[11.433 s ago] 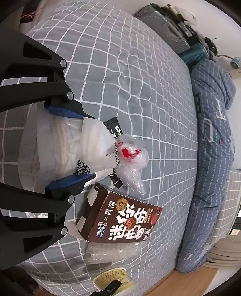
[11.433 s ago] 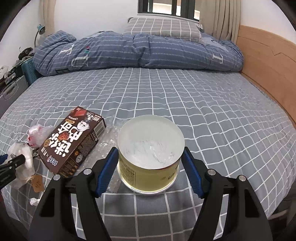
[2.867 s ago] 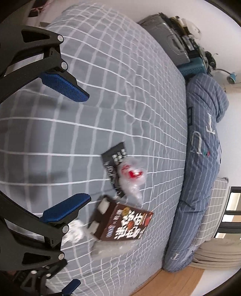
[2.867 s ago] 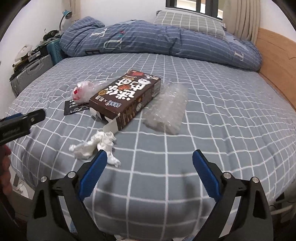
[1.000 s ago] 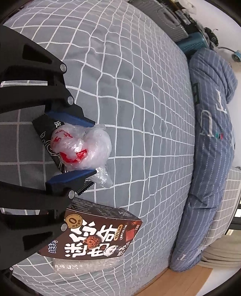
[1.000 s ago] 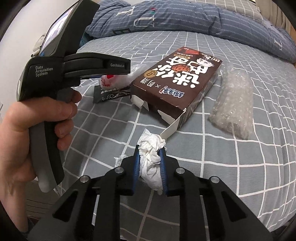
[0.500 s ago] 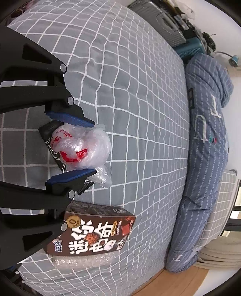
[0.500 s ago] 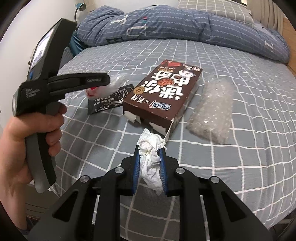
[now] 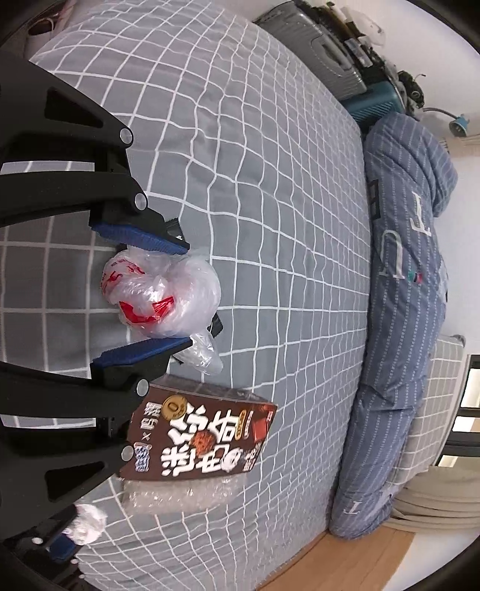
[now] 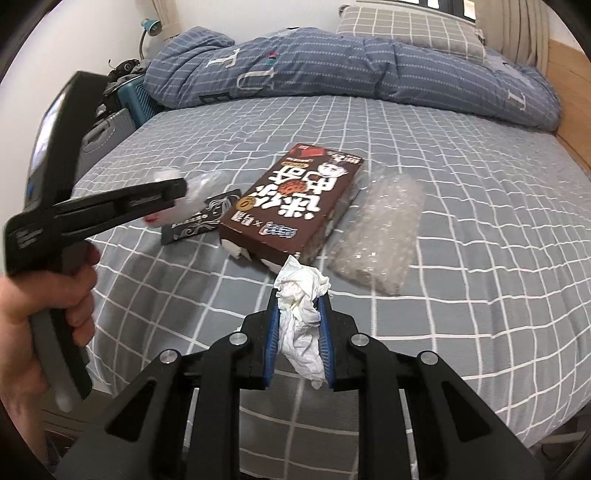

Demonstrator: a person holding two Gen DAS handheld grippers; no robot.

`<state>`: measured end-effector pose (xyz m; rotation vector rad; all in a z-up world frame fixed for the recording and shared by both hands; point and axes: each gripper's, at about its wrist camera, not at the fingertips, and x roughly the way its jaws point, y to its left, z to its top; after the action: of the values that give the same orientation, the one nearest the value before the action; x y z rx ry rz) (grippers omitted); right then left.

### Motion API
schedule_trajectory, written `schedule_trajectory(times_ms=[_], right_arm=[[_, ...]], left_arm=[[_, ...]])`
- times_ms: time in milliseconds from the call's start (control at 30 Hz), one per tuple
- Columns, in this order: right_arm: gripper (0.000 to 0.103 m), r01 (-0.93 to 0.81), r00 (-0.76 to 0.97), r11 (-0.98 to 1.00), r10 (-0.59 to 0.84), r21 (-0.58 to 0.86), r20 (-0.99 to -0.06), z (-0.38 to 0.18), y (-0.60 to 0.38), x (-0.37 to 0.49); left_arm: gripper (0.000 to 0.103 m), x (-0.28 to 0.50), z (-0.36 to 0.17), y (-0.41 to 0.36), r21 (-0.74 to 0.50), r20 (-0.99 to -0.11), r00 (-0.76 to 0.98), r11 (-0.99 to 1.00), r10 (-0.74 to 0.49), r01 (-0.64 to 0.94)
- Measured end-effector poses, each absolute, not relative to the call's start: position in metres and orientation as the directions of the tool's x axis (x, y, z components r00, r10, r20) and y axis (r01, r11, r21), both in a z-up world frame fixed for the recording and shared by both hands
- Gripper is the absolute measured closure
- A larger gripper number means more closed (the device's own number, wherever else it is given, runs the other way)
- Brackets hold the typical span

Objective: Collect trash
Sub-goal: 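Lift the tissue and plastic bag and carry them toward the bin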

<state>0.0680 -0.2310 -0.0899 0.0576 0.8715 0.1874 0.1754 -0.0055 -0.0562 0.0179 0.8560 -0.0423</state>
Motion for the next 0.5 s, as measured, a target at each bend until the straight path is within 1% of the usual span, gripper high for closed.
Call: schedule_trajectory(times_ms=[500], right_arm=[[0.084,-0.106,0.647,0.988,0.158,0.117,-0.746,-0.088,-0.254,0.049]], left_arm=[[0.059,0.126,-0.05,0.003,-0.034,-0.744,0.665,0.998,-0.057,0.047]])
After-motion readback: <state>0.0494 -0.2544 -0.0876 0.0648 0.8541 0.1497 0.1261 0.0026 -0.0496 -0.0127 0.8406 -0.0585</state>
